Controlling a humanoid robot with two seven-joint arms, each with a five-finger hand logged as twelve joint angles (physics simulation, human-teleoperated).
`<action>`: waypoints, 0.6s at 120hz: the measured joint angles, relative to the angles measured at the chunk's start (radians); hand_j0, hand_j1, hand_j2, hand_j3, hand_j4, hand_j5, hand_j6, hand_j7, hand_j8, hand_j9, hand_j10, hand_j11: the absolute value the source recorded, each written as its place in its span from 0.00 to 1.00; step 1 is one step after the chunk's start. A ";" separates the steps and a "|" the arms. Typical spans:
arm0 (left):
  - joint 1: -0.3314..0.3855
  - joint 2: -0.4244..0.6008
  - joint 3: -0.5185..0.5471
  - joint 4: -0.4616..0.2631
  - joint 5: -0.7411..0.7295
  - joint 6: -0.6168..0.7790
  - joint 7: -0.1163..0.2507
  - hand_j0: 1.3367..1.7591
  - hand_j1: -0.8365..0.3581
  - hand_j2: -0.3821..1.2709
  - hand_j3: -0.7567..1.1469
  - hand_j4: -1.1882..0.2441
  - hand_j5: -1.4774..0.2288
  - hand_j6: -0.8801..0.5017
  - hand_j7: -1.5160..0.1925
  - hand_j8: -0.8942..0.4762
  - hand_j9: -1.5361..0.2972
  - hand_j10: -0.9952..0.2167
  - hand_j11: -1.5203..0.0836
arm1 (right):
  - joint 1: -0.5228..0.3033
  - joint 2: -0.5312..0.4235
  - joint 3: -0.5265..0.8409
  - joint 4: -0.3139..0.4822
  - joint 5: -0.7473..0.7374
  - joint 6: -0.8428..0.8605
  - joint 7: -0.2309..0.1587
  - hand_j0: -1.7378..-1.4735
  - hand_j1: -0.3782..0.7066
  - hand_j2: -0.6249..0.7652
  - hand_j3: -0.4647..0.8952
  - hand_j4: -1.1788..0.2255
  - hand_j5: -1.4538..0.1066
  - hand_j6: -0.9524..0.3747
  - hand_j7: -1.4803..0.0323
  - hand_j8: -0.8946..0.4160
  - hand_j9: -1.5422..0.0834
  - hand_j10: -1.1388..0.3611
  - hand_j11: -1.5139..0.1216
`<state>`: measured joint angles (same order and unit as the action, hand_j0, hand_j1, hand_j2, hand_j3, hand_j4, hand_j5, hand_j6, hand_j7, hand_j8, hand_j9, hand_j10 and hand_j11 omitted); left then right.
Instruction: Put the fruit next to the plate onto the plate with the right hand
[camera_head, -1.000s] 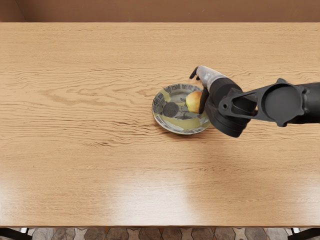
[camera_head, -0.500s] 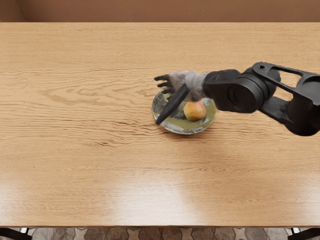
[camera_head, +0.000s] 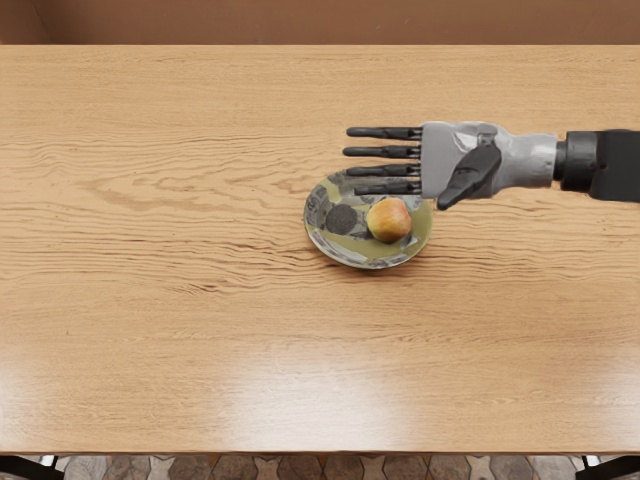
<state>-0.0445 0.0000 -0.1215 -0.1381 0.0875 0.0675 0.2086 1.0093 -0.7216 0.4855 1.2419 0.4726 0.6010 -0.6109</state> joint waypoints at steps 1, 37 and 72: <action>0.000 0.000 0.000 0.000 0.000 0.000 0.000 0.76 0.99 0.23 0.40 0.83 0.87 0.64 0.89 0.65 0.84 0.82 0.95 | 0.000 -0.005 -0.003 0.000 0.003 0.001 0.000 0.30 0.03 0.45 0.34 0.84 0.93 0.72 0.98 0.68 0.95 0.76 0.92; 0.000 0.000 0.000 0.000 0.000 0.000 0.000 0.76 0.99 0.23 0.40 0.83 0.87 0.64 0.89 0.65 0.84 0.82 0.95 | -0.032 -0.208 -0.035 -0.005 0.069 0.010 0.000 0.30 0.03 0.45 0.34 0.84 0.93 0.72 0.98 0.68 0.95 0.76 0.93; -0.002 0.000 -0.001 0.000 0.000 0.001 0.000 0.76 0.99 0.23 0.40 0.83 0.87 0.64 0.89 0.65 0.84 0.82 0.95 | -0.091 -0.337 -0.035 -0.006 0.075 0.011 0.000 0.30 0.03 0.45 0.34 0.84 0.93 0.72 0.98 0.69 0.95 0.76 0.93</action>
<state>-0.0460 0.0000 -0.1225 -0.1376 0.0876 0.0680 0.2085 0.9182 -1.0591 0.4502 1.2362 0.5480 0.6117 -0.6108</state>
